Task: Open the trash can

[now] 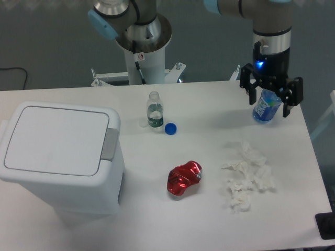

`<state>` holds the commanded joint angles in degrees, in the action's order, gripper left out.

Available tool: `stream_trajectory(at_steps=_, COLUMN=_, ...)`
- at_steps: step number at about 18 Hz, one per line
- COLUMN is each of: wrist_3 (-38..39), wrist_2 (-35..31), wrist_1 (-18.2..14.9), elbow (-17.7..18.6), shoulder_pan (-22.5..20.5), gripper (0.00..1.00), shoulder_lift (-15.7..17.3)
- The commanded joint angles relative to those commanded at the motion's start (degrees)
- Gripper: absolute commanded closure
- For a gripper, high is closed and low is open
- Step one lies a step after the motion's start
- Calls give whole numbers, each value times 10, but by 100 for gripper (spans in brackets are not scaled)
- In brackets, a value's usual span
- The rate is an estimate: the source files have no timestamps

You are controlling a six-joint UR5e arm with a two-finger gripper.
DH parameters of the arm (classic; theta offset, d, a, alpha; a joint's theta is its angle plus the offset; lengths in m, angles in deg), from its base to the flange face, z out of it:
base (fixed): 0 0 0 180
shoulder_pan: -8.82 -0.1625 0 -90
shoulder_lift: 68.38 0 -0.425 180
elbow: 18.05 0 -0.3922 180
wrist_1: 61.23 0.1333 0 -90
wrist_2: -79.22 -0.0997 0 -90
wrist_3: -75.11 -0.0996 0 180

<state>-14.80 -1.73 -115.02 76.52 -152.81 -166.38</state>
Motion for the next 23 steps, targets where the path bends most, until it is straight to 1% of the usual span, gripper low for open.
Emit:
stream_trajectory(at_steps=6, wrist_3=10, wrist_2=1, wrist_1=6, elbow=-3, shoulder_pan=1, gripper=0, shoulder_lift=-1)
stream_trajectory(at_steps=8, wrist_3=37, wrist_2=2, wrist_1=6, elbow=-6, shoulder_pan=8, gripper=0, shoulder_lift=-1)
stream_trajectory(at_steps=10, wrist_3=65, wrist_2=2, wrist_1=5, elbow=-16, shoulder_pan=16, gripper=0, shoulder_lift=-9)
stream_trajectory(at_steps=18, wrist_3=238, wrist_2=1, wrist_1=5, elbow=-65, shoulder_pan=61, gripper=0, shoulder_lift=-33)
stream_trajectory(at_steps=20, wrist_3=285, wrist_2=2, wrist_1=7, elbow=-82, shoulder_pan=74, gripper=0, shoulder_lift=-44)
stream_trajectory(at_steps=23, wrist_3=378, wrist_2=2, wrist_1=9, elbow=-98, shoulder_pan=98, gripper=0, shoulder_lift=-52)
